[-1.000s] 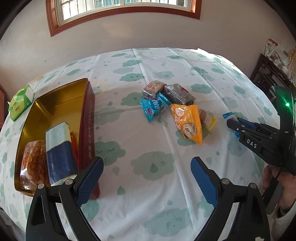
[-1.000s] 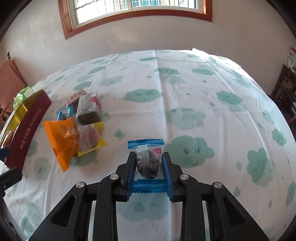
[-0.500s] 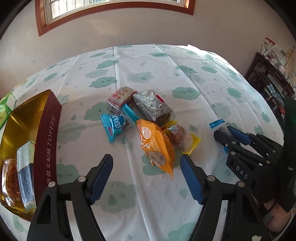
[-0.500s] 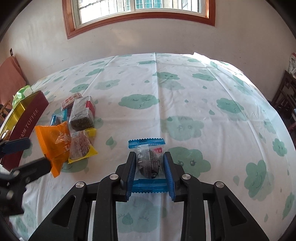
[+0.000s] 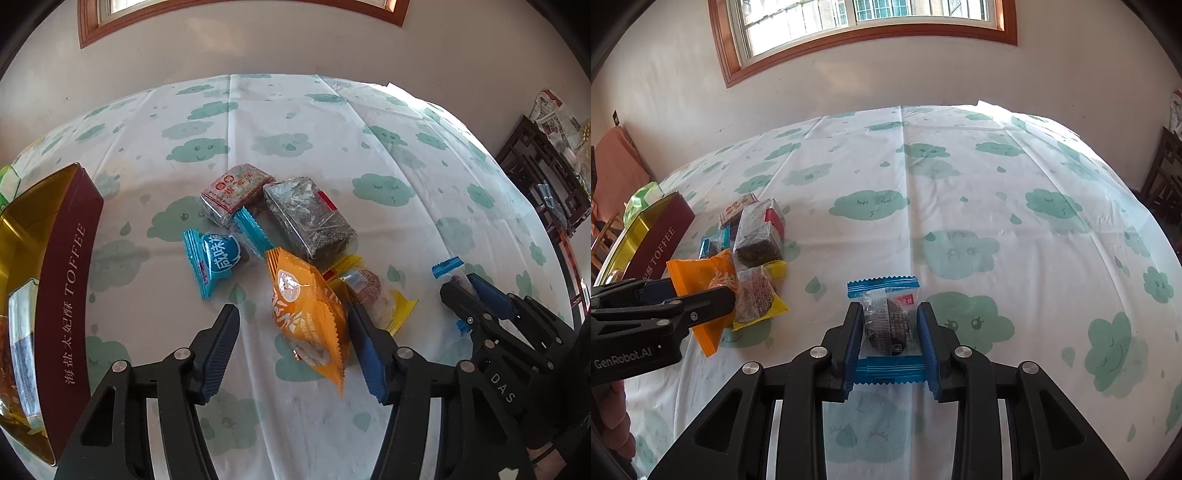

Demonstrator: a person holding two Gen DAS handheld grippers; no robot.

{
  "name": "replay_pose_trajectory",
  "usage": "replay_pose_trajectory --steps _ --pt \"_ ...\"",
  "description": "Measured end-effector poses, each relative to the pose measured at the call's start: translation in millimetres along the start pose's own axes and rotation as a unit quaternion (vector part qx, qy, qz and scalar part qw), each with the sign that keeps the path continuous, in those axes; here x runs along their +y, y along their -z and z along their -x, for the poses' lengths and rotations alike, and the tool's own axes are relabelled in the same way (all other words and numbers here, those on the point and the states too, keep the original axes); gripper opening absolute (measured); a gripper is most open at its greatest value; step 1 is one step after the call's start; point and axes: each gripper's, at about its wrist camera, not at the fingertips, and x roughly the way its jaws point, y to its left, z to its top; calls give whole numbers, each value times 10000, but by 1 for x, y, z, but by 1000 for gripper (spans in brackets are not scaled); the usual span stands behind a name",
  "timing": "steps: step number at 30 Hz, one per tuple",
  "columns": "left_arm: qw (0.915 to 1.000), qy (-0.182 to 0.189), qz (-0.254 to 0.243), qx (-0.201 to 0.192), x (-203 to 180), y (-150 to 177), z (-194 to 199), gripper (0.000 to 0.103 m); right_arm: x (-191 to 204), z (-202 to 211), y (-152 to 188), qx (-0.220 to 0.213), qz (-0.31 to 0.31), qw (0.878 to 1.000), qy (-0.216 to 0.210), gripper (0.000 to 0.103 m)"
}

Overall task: Organize snacks
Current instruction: 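Grasp the orange snack bag with the left tool while the right tool holds the candy, then carry the orange bag into the tin and open the left tool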

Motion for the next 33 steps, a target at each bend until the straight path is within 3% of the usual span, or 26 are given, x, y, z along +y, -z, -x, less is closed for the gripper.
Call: replay_pose_trajectory --steps 5,13,33 --pt "10000 -7 2 30 2 1 -2 35 1 0 0 4 23 10000 26 32" --pt "10000 -10 -80 16 8 7 7 29 4 -1 0 21 114 9998 138 32" --pt "9989 -158 -300 -313 40 14 63 29 16 -3 0 56 394 9981 465 32"
